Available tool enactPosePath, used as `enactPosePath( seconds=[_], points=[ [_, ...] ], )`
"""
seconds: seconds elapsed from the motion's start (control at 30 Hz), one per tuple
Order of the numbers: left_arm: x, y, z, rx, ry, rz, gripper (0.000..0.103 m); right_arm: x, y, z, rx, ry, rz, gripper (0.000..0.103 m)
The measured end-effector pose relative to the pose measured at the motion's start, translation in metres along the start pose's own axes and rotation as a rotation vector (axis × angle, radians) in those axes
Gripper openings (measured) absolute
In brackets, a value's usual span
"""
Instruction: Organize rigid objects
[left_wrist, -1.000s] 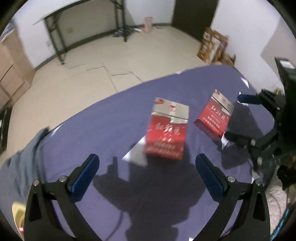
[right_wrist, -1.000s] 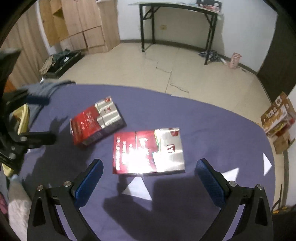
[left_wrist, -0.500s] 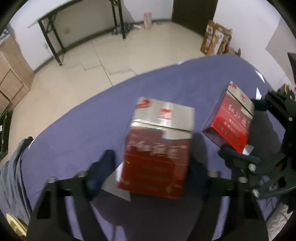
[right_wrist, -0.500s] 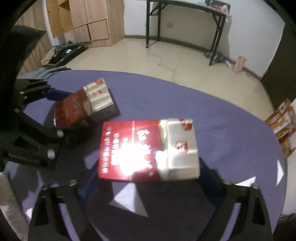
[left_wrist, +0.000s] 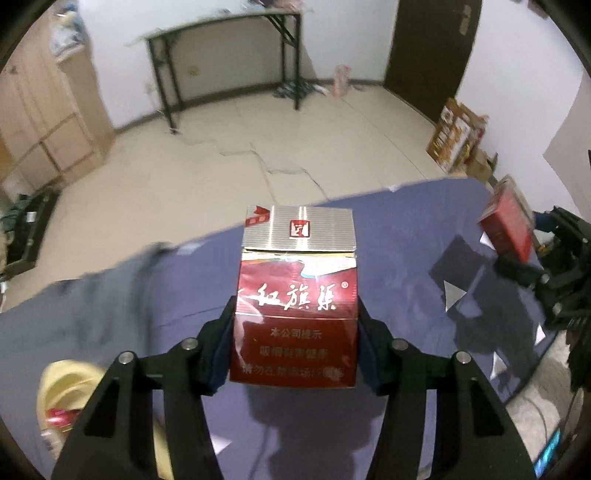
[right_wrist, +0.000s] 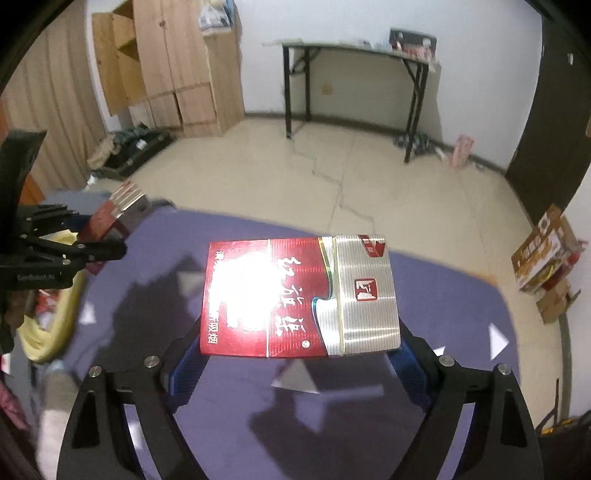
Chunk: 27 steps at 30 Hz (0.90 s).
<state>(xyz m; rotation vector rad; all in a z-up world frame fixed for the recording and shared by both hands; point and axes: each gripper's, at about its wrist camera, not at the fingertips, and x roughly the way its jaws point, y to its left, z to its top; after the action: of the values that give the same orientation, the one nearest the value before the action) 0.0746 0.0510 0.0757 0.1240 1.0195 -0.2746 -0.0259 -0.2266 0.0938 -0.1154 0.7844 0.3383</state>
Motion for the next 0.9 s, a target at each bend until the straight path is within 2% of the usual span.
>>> enactPosePath(
  seconds=[0.13,0.23,0.33,0.4,0.43,0.57,0.67,0.77,0.9],
  points=[
    [-0.078,0.049,-0.009,-0.063,-0.066,0.047,0.057,-0.042,0.042,0.015,-0.045,-0.053,0.026,0.088],
    [-0.138,0.09,-0.018,-0.105,-0.101,0.103,0.057,-0.066,0.095,0.028,-0.079,-0.094,0.106,0.088],
    [-0.186,0.129,-0.04,-0.13,-0.116,0.158,0.057,-0.07,0.151,0.031,-0.123,-0.102,0.205,0.089],
    [-0.206,0.162,-0.067,-0.161,-0.118,0.224,0.057,-0.062,0.193,0.029,-0.183,-0.087,0.249,0.089],
    [-0.207,0.171,-0.075,-0.176,-0.109,0.234,0.057,-0.057,0.212,0.026,-0.211,-0.075,0.268,0.089],
    [-0.19,0.221,-0.143,-0.273,-0.014,0.259,0.057,-0.021,0.296,-0.016,-0.341,0.038,0.367,0.088],
    [-0.16,0.237,-0.193,-0.304,0.065,0.234,0.057,0.009,0.335,-0.052,-0.44,0.129,0.38,0.088],
    [-0.122,0.25,-0.228,-0.385,0.136,0.205,0.057,0.036,0.354,-0.069,-0.481,0.192,0.354,0.088],
    [-0.087,0.254,-0.239,-0.444,0.141,0.163,0.057,0.063,0.363,-0.069,-0.451,0.205,0.364,0.088]
  ],
)
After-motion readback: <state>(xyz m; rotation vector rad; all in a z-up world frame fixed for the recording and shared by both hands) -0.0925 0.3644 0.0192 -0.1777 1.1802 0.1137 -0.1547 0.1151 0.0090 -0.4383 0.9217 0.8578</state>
